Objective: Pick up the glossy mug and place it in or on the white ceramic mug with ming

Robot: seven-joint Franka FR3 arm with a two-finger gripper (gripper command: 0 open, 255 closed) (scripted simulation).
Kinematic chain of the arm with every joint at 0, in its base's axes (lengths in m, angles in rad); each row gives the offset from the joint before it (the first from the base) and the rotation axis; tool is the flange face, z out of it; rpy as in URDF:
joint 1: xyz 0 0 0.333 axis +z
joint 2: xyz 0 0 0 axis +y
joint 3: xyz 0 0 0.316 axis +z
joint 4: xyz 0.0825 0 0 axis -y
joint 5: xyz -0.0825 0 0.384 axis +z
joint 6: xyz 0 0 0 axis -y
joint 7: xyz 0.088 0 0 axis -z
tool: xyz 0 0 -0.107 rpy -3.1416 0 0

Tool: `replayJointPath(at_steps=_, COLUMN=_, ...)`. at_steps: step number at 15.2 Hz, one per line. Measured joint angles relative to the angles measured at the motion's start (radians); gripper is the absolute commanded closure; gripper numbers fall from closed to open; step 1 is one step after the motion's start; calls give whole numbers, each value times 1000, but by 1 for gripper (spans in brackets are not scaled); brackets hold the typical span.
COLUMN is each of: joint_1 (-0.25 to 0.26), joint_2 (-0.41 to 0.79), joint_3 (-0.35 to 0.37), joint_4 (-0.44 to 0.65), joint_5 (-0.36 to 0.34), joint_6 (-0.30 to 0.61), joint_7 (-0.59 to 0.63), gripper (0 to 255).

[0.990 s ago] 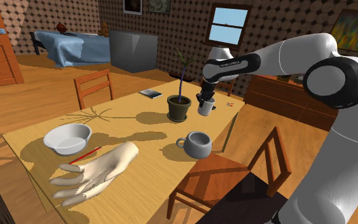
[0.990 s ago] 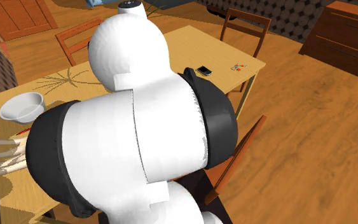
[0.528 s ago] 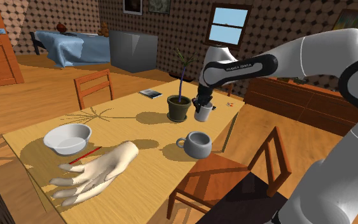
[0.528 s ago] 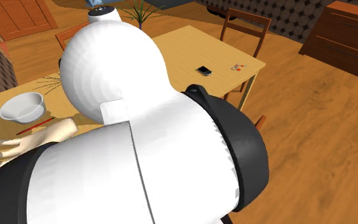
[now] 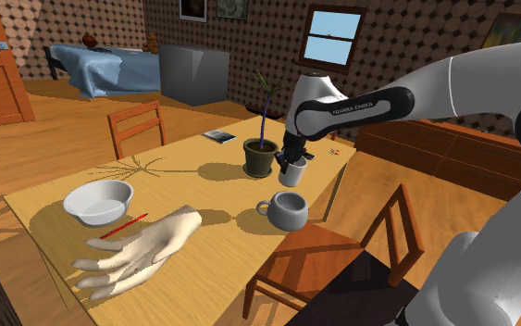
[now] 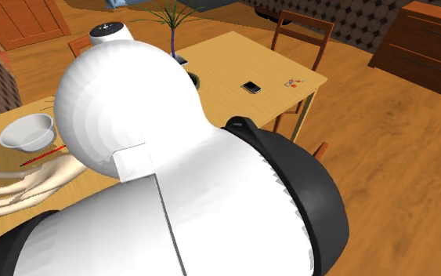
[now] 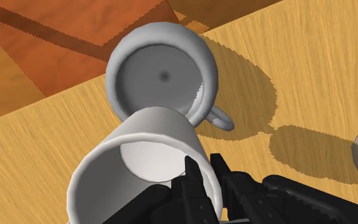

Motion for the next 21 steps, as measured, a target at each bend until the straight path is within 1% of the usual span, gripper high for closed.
replayJointPath(at_steps=13, joint_1=-3, joint_2=75, joint_3=-3, joint_4=-103, joint_5=-10, joint_6=177, joint_7=19, gripper=255)
replayJointPath(at_steps=19, joint_1=-3, joint_2=78, joint_3=-2, joint_4=-108, joint_5=-11, joint_6=187, joint_7=20, gripper=255)
replayJointPath(at_steps=20, joint_1=-3, joint_2=78, joint_3=-2, joint_4=-108, joint_5=-11, joint_6=187, joint_7=20, gripper=0)
replayJointPath(at_steps=21, joint_1=-3, joint_2=78, joint_3=-2, joint_4=-108, joint_5=-11, joint_6=187, joint_7=20, gripper=0)
